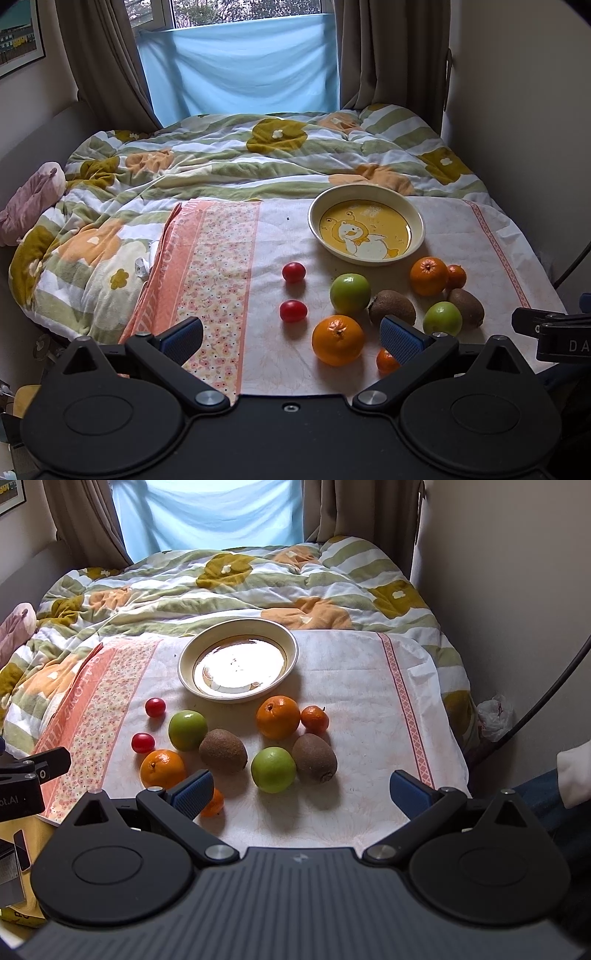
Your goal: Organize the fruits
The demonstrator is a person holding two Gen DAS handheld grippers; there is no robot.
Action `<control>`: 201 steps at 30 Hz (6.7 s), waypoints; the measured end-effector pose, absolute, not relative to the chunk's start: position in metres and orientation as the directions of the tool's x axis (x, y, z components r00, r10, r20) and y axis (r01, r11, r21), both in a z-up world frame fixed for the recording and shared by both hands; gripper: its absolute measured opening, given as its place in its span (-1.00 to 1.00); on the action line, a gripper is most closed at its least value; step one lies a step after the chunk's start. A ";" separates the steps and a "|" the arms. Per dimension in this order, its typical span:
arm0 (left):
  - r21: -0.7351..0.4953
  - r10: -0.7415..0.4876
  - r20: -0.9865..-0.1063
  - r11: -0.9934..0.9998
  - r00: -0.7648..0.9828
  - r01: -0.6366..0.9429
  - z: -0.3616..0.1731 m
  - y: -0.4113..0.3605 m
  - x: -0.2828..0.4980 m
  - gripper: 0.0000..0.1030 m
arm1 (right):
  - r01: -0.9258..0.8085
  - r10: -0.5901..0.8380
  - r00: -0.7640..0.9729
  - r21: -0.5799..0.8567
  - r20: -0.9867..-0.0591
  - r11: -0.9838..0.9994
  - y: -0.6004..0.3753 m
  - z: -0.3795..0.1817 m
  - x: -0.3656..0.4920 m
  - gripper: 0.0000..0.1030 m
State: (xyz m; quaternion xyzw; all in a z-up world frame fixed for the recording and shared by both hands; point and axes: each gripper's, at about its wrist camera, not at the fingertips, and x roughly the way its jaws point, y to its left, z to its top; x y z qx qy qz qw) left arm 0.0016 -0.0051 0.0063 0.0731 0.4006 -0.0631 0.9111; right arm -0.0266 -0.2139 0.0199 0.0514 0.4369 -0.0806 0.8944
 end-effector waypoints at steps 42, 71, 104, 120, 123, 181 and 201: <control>0.095 -0.045 -0.743 0.980 0.668 0.173 0.006 -0.011 0.013 1.00 | 0.182 -0.090 0.602 0.027 -0.794 0.983 -0.220 0.020 -0.017 1.00; 0.097 -0.129 -0.735 0.951 0.665 0.292 -0.012 -0.019 0.028 1.00 | 0.160 -0.003 0.582 0.111 -0.813 0.981 -0.236 -0.009 0.003 1.00; 0.115 -0.444 -0.793 0.563 0.416 0.818 -0.150 -0.025 0.088 0.34 | 0.445 -0.057 0.474 0.184 -0.879 0.876 -0.148 -0.110 0.042 0.66; 0.081 -0.444 -0.807 0.569 0.388 0.819 -0.146 -0.005 0.093 0.32 | 0.450 -0.002 0.451 0.226 -0.893 0.864 -0.140 -0.124 0.054 0.22; 0.076 -0.436 -0.811 0.582 0.390 0.809 -0.145 0.000 0.093 0.32 | 0.453 0.004 0.445 0.228 -0.896 0.862 -0.140 -0.126 0.056 0.11; 0.087 -0.259 -0.759 0.868 0.597 0.488 -0.079 -0.113 0.279 0.32 | 0.083 0.176 0.553 0.264 -0.815 0.961 -0.279 -0.051 0.297 0.00; 0.141 -0.275 -0.772 0.806 0.574 0.575 -0.117 -0.127 0.299 1.00 | 0.154 0.179 0.486 0.286 -0.855 0.946 -0.280 -0.084 0.322 0.00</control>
